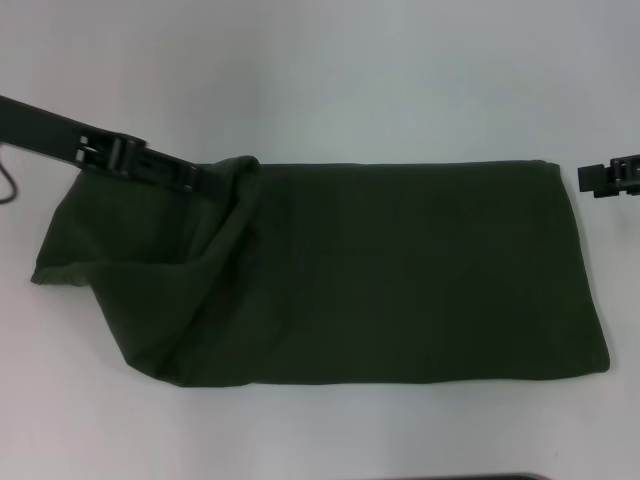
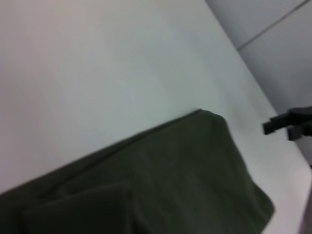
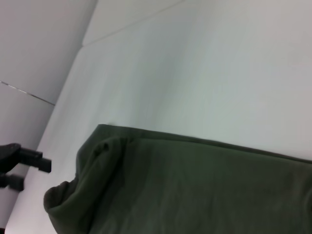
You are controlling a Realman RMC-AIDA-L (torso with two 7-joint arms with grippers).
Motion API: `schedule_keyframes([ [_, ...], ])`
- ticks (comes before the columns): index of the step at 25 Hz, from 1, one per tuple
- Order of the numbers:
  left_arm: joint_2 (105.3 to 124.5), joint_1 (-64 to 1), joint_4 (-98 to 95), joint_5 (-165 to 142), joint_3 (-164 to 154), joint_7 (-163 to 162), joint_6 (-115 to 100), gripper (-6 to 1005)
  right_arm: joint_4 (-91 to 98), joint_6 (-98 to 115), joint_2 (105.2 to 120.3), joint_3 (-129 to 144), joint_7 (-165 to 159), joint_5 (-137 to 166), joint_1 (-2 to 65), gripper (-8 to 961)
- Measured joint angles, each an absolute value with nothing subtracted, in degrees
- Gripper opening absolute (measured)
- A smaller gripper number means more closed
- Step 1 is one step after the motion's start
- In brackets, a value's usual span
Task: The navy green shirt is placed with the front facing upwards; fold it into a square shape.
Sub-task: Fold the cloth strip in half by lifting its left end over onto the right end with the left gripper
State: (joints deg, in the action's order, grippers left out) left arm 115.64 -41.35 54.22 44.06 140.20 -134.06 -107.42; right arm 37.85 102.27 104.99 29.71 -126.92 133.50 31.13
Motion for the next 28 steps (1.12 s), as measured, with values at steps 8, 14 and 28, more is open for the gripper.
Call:
schedule_keyframes([
  [8, 121.01, -43.72, 54.69, 44.19, 136.86, -138.12, -108.06, 643, 37.89, 102.29, 104.36, 29.74, -127.8, 133.87, 31.37, 638],
  [14, 123.72, -45.19, 56.7, 43.32, 123.93, -144.15, -103.96, 565, 37.86, 102.36, 104.37, 29.75, -127.8, 133.88, 31.35, 638],
  [28, 122.87, -44.49, 59.02, 31.2, 118.38, -150.99, -97.78, 493, 37.58, 102.39, 104.52, 29.7, -127.79, 133.85, 30.76, 637],
])
